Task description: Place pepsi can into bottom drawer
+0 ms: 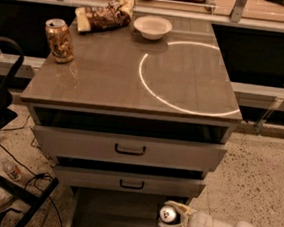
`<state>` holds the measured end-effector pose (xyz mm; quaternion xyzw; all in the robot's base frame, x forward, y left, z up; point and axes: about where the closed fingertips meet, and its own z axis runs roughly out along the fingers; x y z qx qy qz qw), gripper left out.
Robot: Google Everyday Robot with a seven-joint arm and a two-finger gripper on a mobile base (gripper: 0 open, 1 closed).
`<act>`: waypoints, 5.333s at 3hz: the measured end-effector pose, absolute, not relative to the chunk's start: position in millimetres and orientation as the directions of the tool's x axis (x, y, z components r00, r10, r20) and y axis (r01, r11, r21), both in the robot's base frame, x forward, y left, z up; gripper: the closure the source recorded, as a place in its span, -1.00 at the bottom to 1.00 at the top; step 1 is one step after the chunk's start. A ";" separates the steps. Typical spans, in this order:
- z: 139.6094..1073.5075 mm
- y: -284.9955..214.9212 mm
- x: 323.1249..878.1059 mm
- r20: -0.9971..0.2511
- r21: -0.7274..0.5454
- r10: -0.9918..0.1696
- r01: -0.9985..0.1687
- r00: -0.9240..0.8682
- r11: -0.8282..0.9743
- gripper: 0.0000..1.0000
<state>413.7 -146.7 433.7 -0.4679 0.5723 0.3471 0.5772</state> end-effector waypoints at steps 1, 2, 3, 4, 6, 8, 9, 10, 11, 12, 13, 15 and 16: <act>409.9 -83.6 417.8 -0.984 -0.141 -0.135 -0.967 0.114 0.213 1.00; 387.3 -31.7 422.2 -0.983 -0.142 -0.136 -0.981 0.124 0.130 1.00; 362.0 -7.6 429.0 -0.985 -0.120 -0.141 -0.985 0.102 0.125 1.00; 320.8 8.1 437.9 -0.994 -0.043 -0.109 -0.983 0.023 0.181 1.00; 244.8 24.0 453.8 -0.993 0.074 -0.068 -0.959 -0.096 0.272 1.00; 237.6 11.1 497.7 -0.988 -0.021 -0.156 -0.971 -0.017 0.239 1.00; 236.1 24.5 500.8 -0.986 -0.038 -0.167 -0.981 0.007 0.188 1.00; 231.1 48.8 494.5 -0.984 -0.047 -0.174 -0.990 0.024 0.132 1.00; 227.5 61.2 489.1 -0.984 -0.047 -0.177 -0.994 0.028 0.101 0.95; 227.7 62.6 488.4 -0.984 -0.046 -0.175 -0.994 0.027 0.100 0.51; 227.7 64.8 487.4 -0.985 -0.044 -0.173 -0.994 0.027 0.097 0.03; 227.7 68.8 485.4 -0.985 -0.041 -0.168 -0.995 0.025 0.092 -0.90; 227.8 70.1 484.8 -0.986 -0.040 -0.167 -0.995 0.025 0.090 -1.00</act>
Offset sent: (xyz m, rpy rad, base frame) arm 0.0146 0.1692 -0.0730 -0.0425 0.0070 0.2844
